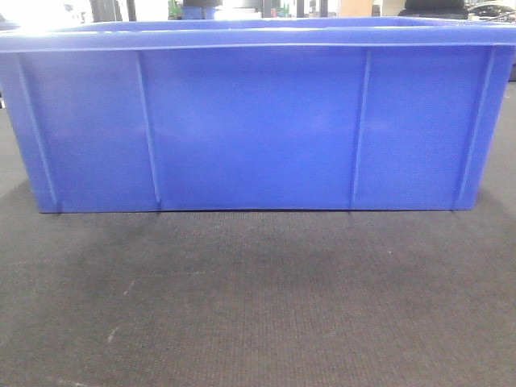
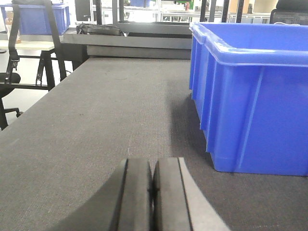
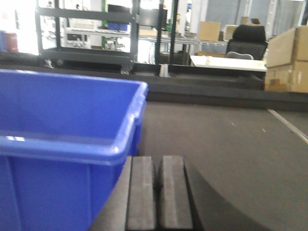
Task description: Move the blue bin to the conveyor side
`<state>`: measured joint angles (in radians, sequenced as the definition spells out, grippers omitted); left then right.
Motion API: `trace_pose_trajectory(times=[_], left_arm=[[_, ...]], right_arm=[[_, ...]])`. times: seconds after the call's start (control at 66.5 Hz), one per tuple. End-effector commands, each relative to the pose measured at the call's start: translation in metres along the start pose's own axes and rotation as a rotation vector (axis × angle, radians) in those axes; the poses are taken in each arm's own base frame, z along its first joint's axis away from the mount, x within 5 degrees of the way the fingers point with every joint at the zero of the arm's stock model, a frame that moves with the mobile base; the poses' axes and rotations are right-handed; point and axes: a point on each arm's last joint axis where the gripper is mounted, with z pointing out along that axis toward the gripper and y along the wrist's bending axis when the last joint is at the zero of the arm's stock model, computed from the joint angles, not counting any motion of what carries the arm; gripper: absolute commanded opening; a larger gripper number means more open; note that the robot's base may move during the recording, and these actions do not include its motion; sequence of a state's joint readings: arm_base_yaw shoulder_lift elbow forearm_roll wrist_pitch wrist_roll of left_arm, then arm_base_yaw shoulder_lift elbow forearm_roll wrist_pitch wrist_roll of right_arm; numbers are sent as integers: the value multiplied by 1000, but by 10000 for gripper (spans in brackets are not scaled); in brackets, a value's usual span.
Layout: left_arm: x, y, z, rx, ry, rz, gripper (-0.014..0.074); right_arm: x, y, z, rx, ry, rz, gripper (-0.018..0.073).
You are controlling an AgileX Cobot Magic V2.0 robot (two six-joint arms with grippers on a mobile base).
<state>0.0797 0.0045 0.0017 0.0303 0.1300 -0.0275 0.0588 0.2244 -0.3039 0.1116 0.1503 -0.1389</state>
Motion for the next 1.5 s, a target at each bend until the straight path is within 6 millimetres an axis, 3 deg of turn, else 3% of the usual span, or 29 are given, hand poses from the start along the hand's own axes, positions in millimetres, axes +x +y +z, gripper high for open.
trace_pose_trajectory(times=[0.0, 0.165, 0.316, 0.391, 1.488], left_arm=[[-2, 0, 0, -2, -22, 3, -7], [-2, 0, 0, -2, -22, 3, -7], [-2, 0, 0, -2, -22, 3, -7], [-2, 0, 0, -2, -22, 3, -7], [-2, 0, 0, -2, -22, 3, -7]], right_arm=[[18, -1, -5, 31, -1, -16, -75], [58, -1, -13, 44, 6, -16, -75], [80, -1, -13, 49, 1, -16, -75], [76, -1, -13, 57, -62, -5, -75], [78, -1, -13, 53, -31, -2, -75]])
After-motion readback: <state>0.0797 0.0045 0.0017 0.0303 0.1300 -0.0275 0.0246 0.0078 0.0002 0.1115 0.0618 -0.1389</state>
